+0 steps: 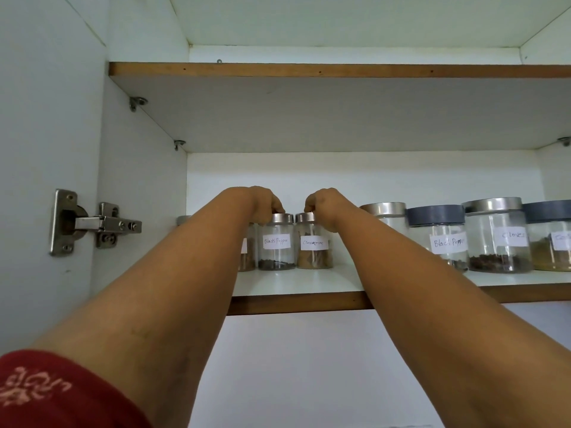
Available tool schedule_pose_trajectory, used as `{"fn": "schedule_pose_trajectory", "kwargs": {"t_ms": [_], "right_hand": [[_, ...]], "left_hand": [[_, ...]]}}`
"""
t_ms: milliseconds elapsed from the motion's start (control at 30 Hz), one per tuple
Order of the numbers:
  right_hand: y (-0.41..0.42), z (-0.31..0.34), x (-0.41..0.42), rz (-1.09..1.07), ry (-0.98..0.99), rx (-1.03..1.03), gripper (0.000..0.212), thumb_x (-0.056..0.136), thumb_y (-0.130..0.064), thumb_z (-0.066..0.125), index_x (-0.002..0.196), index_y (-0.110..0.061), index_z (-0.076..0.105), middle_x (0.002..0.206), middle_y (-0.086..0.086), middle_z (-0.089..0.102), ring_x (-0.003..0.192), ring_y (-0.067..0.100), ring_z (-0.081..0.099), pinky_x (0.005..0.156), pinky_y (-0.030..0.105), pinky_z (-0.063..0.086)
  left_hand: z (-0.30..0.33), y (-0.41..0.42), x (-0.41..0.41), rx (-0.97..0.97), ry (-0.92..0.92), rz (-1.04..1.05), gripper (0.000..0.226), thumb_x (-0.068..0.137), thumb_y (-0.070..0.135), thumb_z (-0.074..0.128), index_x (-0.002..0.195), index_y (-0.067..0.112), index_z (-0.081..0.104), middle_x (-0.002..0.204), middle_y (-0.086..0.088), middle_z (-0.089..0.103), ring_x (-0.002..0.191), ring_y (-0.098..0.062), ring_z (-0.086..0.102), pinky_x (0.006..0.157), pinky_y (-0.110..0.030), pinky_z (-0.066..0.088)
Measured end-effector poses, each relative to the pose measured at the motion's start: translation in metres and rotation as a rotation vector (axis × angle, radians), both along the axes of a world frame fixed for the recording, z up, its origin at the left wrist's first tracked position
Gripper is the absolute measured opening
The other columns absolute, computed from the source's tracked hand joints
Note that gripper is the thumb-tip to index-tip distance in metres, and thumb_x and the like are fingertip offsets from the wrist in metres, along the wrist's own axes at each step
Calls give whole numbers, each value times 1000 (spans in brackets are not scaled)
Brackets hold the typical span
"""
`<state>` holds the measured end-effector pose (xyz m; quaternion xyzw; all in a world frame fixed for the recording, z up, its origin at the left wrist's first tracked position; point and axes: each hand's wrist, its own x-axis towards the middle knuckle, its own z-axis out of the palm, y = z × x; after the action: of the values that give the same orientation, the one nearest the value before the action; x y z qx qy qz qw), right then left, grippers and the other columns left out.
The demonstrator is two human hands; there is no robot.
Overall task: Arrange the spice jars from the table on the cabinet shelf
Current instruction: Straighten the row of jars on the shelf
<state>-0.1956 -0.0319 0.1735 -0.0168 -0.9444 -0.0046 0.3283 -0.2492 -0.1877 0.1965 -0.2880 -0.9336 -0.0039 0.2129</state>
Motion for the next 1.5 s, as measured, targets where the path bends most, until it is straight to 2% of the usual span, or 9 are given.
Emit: {"fn": "schedule_pose_trajectory", "kwargs": {"t_ms": [267, 400, 533, 600, 667, 867, 1133, 1300, 1500], "right_hand": [[4, -1, -3, 1, 35, -5, 40, 96, 1, 45, 134, -10, 55, 139, 7, 53, 127, 22, 49, 105, 30, 40], [0, -3, -11, 15, 31, -77, 47, 94, 2, 51, 140, -9, 47, 140, 13, 46, 127, 28, 48, 104, 33, 41], [-1, -11, -13, 150, 269, -189, 64, 85, 17, 47, 143, -8, 40, 139, 15, 40, 122, 30, 51, 100, 37, 45], [-6, -11, -8, 180, 410, -213, 66, 80, 19, 50, 140, -8, 43, 137, 14, 41, 115, 28, 52, 93, 31, 47], [-13, -13, 2, 197, 512, -205, 66, 76, 19, 54, 135, -8, 46, 133, 13, 44, 112, 26, 52, 87, 28, 46], [-14, -4, 49, 174, 566, -155, 56, 81, 20, 45, 130, -6, 50, 130, 12, 48, 115, 25, 49, 90, 31, 47], [57, 3, 124, -41, 507, -28, 57, 82, 17, 48, 133, -8, 51, 135, 10, 49, 128, 25, 40, 103, 33, 41], [115, 7, 162, -146, 279, -14, 54, 90, 10, 47, 141, -10, 44, 141, 9, 44, 135, 24, 33, 107, 34, 37], [157, -15, 168, -132, 92, -39, 48, 95, 4, 46, 140, -12, 46, 139, 10, 48, 126, 26, 46, 103, 34, 42]], "left_hand": [[-5, -1, -1, -7, 4, -11, 54, 92, 1, 47, 139, 27, 53, 137, -2, 55, 124, -24, 51, 106, -41, 43], [-3, 5, 3, -72, 72, 40, 52, 95, 4, 46, 144, 22, 46, 143, -3, 51, 129, -25, 47, 105, -35, 39], [-16, 14, 6, -25, 147, 42, 65, 94, -3, 41, 153, 22, 28, 159, -4, 26, 145, -26, 26, 116, -38, 26], [-31, 13, 13, 70, 166, -27, 76, 91, -9, 41, 155, 25, 18, 164, -4, 7, 150, -26, 12, 120, -41, 19], [-41, 10, 22, 109, 165, -73, 84, 88, -11, 42, 155, 29, 12, 164, -2, 0, 150, -28, 9, 120, -43, 20], [-22, 3, 64, 279, 171, -177, 83, 88, -8, 47, 155, 28, 13, 160, -6, 19, 146, -29, 22, 116, -40, 28], [-14, 47, 126, 333, 195, -332, 64, 94, -3, 38, 153, 18, 26, 157, -5, 26, 144, -26, 26, 115, -36, 28], [-13, 75, 149, 318, 173, -270, 54, 98, 1, 38, 150, 14, 33, 157, -8, 29, 145, -26, 27, 116, -35, 25], [-34, 125, 176, 259, 117, -135, 58, 95, -4, 40, 150, 12, 32, 155, -11, 30, 140, -30, 32, 113, -38, 31]]}}
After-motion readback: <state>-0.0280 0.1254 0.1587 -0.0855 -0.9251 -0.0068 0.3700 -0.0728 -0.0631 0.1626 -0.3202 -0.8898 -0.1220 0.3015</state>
